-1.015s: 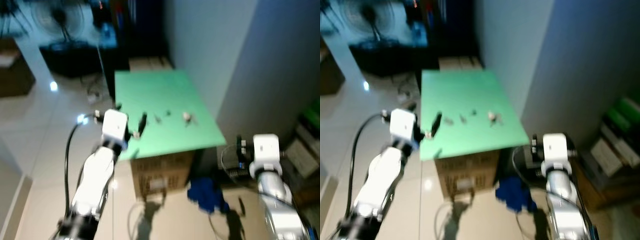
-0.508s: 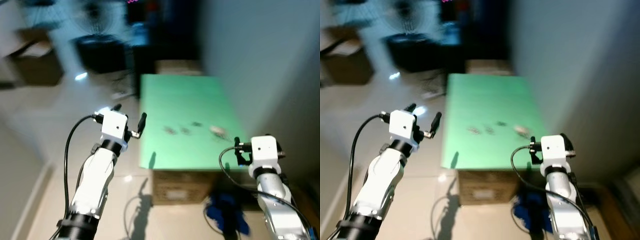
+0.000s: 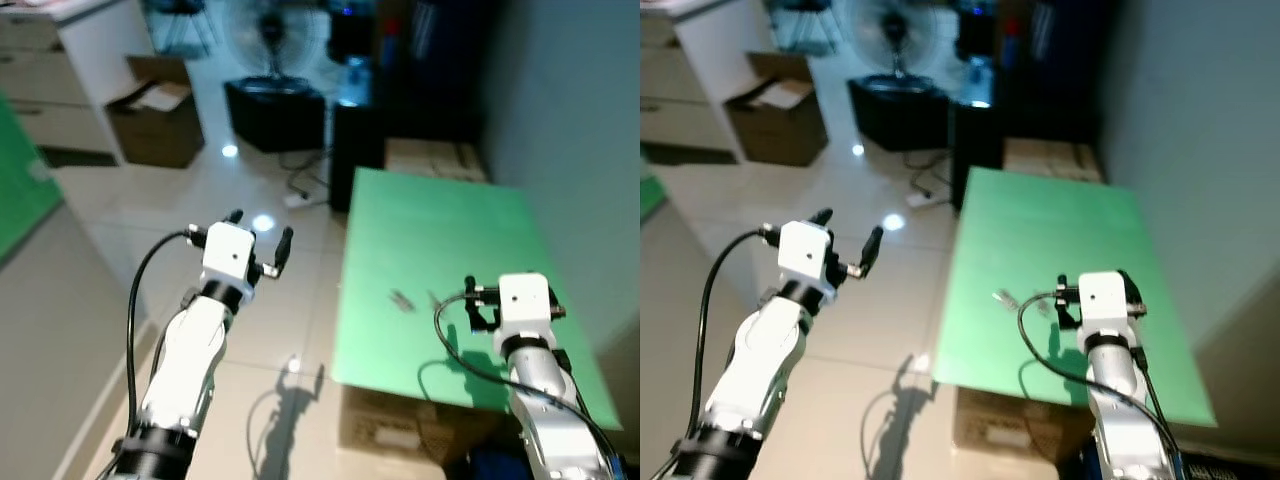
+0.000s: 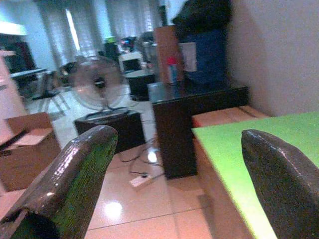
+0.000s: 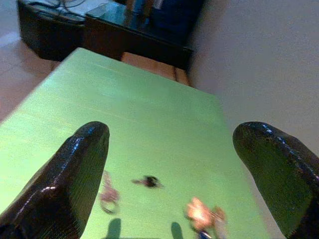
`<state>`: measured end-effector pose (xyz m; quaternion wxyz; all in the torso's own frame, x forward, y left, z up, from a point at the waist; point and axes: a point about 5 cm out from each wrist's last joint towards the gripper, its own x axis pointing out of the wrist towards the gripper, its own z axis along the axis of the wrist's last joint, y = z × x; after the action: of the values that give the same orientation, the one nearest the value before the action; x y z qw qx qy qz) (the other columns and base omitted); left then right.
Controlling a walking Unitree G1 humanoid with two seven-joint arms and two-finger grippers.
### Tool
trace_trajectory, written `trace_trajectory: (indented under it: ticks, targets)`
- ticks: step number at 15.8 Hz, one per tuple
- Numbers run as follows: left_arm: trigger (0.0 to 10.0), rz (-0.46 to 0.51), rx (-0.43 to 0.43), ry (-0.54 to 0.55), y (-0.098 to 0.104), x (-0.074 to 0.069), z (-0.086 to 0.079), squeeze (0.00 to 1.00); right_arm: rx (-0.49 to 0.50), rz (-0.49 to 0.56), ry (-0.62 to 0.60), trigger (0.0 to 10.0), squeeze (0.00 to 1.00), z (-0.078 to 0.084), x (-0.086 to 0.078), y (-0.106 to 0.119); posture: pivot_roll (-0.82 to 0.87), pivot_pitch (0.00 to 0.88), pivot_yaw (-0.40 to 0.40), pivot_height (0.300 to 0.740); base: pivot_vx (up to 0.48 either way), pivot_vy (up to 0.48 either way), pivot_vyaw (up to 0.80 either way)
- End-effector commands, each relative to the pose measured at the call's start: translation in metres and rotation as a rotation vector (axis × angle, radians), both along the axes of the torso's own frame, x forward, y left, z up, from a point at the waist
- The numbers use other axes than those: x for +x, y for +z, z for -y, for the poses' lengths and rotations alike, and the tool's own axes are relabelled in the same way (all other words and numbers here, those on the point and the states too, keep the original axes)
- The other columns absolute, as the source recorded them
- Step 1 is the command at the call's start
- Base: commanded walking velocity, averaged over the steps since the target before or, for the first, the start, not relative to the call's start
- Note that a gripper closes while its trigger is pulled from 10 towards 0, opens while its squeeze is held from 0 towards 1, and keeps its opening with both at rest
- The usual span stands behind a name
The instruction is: Hang keys on a hook
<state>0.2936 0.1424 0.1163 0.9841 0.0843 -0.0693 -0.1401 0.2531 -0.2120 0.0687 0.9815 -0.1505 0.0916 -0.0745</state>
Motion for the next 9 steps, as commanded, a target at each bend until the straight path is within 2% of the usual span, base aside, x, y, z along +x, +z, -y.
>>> trace_trajectory:
  ticks: [1,2,7,9]
  targets:
    - [10.0,-0.005,0.015,0.016,-0.0009,-0.0003,-0.0073,0.0,0.031,-0.017,0.002,10.0,0.0,-0.0042,0.0003,-0.0018,-0.11,0.004,-0.016,0.74,0.36,0.0,0.0]
    - [10.0,-0.01,0.019,0.008,-0.0022,-0.0014,-0.0069,0.0,0.087,-0.044,-0.024,10.0,0.0,-0.0041,-0.003,-0.0075,-0.11,0.001,-0.016,0.74,0.364,0.0,-0.8]
    - [10.0,-0.036,0.014,-0.021,-0.0067,-0.0035,-0.0035,0.0,0.076,-0.05,-0.006,10.0,0.0,-0.0095,-0.0058,-0.0072,-0.12,0.0,-0.015,0.74,0.359,0.0,-0.8]
    - [10.0,-0.06,-0.01,-0.013,-0.0104,-0.0039,-0.0035,0.0,0.047,-0.057,0.006,10.0,0.0,-0.0104,-0.0064,-0.0063,-0.12,0.001,-0.022,0.74,0.0,0.0,0.0]
